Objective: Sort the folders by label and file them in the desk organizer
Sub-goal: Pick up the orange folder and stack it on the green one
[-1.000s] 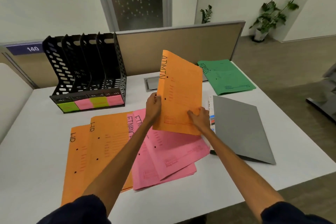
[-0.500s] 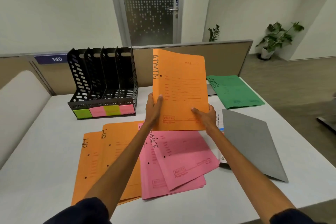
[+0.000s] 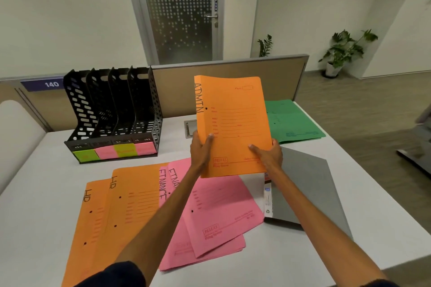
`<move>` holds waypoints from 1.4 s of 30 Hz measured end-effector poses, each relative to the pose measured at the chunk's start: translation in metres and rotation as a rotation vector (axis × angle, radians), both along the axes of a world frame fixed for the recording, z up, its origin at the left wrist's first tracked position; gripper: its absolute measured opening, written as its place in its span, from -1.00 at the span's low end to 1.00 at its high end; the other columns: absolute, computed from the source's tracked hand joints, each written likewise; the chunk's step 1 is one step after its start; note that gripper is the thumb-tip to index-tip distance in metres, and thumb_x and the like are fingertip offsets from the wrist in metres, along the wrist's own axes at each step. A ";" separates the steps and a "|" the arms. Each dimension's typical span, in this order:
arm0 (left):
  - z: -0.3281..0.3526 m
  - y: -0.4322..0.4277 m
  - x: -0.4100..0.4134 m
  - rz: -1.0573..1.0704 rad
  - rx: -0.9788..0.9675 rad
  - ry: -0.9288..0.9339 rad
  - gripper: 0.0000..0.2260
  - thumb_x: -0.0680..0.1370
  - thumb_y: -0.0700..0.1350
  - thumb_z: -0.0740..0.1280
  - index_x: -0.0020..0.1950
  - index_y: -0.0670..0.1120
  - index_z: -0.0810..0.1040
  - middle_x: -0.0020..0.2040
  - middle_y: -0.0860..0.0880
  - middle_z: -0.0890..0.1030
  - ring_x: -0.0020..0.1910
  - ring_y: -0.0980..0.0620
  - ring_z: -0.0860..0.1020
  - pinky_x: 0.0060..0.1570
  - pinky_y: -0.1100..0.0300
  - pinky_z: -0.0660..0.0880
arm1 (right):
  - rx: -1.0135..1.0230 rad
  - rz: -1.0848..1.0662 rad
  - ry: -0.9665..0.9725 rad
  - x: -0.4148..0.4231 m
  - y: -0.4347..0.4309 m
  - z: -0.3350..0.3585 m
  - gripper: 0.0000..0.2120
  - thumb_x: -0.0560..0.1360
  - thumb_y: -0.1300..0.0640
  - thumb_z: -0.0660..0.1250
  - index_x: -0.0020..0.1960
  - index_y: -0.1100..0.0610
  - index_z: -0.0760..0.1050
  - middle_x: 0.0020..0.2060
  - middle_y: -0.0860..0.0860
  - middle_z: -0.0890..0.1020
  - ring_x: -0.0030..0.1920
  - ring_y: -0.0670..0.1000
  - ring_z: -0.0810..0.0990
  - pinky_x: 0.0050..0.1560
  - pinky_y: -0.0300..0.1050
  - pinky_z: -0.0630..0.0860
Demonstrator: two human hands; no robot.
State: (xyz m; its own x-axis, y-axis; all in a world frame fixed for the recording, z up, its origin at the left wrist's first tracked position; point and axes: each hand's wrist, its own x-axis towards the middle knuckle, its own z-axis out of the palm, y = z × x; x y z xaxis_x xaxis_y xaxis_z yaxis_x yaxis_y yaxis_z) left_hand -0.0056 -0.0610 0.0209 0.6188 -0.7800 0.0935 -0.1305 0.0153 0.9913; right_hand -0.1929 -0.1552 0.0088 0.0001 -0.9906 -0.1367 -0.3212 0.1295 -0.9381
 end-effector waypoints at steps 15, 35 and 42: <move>-0.011 -0.147 -0.122 -0.009 0.091 0.029 -0.56 0.64 -0.05 0.24 0.43 -0.16 0.16 0.33 -0.16 0.45 0.21 -0.21 0.56 0.15 -0.16 0.55 | -0.017 0.103 0.021 -0.122 -0.163 -0.004 -0.34 0.31 0.11 0.59 0.32 0.20 0.41 0.18 0.12 0.60 0.16 0.14 0.58 0.20 0.04 0.53; -0.061 -0.309 -0.168 -0.157 0.369 -0.057 -0.56 0.51 -0.28 0.37 0.38 -0.13 0.41 0.29 -0.11 0.52 0.23 -0.15 0.54 0.02 0.10 0.54 | 0.024 0.051 0.135 -0.169 -0.368 -0.044 -0.48 0.31 0.21 0.56 0.23 0.19 0.50 0.11 0.13 0.64 0.08 0.14 0.61 0.10 0.02 0.57; -0.097 -0.349 -0.173 -0.155 0.530 -0.131 -0.57 0.52 -0.27 0.36 0.37 -0.21 0.36 0.32 -0.15 0.49 0.28 -0.16 0.50 0.13 0.06 0.52 | 0.039 0.120 0.264 -0.175 -0.407 -0.080 -0.44 0.33 0.26 0.53 0.29 0.24 0.44 0.17 0.18 0.59 0.16 0.17 0.57 0.16 0.05 0.53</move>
State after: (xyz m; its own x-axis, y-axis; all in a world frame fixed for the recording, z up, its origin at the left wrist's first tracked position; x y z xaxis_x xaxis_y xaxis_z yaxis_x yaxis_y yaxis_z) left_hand -0.1790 -0.4100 -0.0758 0.5033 -0.8218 -0.2672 -0.2890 -0.4515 0.8442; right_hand -0.3674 -0.5619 -0.0715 0.0760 -0.9798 -0.1851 -0.5684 0.1100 -0.8154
